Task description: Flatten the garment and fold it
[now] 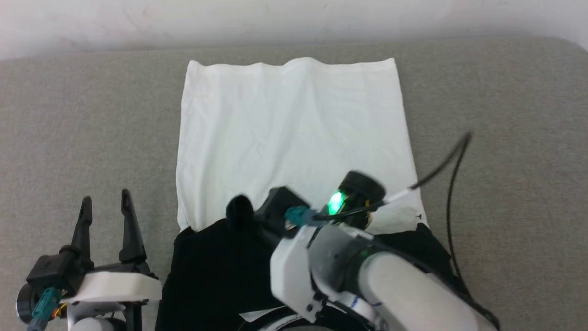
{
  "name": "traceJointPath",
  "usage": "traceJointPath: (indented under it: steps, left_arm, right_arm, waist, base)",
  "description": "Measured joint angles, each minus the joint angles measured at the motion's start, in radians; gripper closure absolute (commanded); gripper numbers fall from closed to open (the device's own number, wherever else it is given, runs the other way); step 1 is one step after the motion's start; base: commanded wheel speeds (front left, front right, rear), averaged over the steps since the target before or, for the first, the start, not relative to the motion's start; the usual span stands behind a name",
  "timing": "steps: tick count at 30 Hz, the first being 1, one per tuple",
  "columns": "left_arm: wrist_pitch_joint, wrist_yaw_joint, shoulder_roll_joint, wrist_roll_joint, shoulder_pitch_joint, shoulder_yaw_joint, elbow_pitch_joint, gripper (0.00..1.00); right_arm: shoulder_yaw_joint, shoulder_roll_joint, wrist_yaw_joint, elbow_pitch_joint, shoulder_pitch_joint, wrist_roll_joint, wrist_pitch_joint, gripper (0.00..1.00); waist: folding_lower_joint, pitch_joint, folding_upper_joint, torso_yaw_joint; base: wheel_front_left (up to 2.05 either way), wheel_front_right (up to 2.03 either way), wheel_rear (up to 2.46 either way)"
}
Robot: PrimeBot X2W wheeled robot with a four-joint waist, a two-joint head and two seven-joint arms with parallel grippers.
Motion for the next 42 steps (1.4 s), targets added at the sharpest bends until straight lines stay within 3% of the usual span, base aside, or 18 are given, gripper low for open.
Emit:
traceJointPath:
  steps: [11, 12, 13, 17, 22, 29, 34, 42]
  left_arm:
    - [0.000, -0.015, -0.010, 0.000, -0.050, -0.009, 0.015, 0.00]
    - [0.000, -0.015, -0.011, 0.000, -0.050, -0.009, 0.017, 0.00]
    - [0.000, -0.016, -0.012, 0.000, -0.050, -0.008, 0.019, 0.00]
    - [0.000, -0.017, -0.012, 0.001, -0.050, -0.007, 0.024, 0.00]
    - [0.000, -0.026, -0.009, 0.011, -0.050, -0.007, 0.024, 0.00]
    - [0.036, -0.049, 0.067, 0.021, -0.121, -0.014, 0.027, 0.00]
    - [0.190, -0.070, 0.167, 0.015, -0.269, -0.039, 0.024, 0.00]
    - [0.558, -0.086, 0.302, -0.080, -0.563, -0.096, 0.056, 0.00]
  right_arm:
    - [0.196, 0.006, 0.000, 0.305, -0.056, 0.120, -0.021, 0.97]
    - [0.200, 0.006, 0.000, 0.319, -0.057, 0.132, -0.016, 0.53]
    - [0.202, 0.005, 0.000, 0.327, -0.060, 0.145, -0.016, 0.00]
    - [0.159, 0.006, 0.000, 0.311, -0.075, 0.185, -0.070, 0.00]
    - [0.013, 0.006, 0.000, 0.219, -0.078, 0.190, -0.220, 0.00]
    - [-0.264, 0.006, 0.000, 0.075, -0.015, 0.039, -0.389, 0.00]
    - [-0.405, 0.006, 0.000, -0.012, 0.061, -0.052, -0.435, 0.00]
    - [-0.535, 0.006, 0.000, -0.089, 0.141, -0.062, -0.465, 0.00]
  waist:
    - [0.0000, 0.081, 0.0000, 0.067]
    - [0.0001, 0.086, 0.0000, 0.071]
    - [0.0001, 0.091, 0.0000, 0.074]
    - [0.0000, 0.094, 0.0000, 0.070]
    - [-0.0001, 0.083, 0.0000, 0.042]
    - [-0.0001, 0.084, 0.0000, -0.020]
    - [-0.0001, 0.111, 0.0000, -0.059]
    - [0.0000, 0.198, 0.0001, -0.113]
  base:
    - [0.00, 0.00, 0.00]
    - [0.00, 0.00, 0.00]
    - [0.00, 0.00, 0.00]
    - [0.00, 0.00, 0.00]
    - [0.00, 0.00, 0.00]
    - [0.00, 0.00, 0.00]
    - [0.00, 0.00, 0.00]
    - [0.00, 0.00, 0.00]
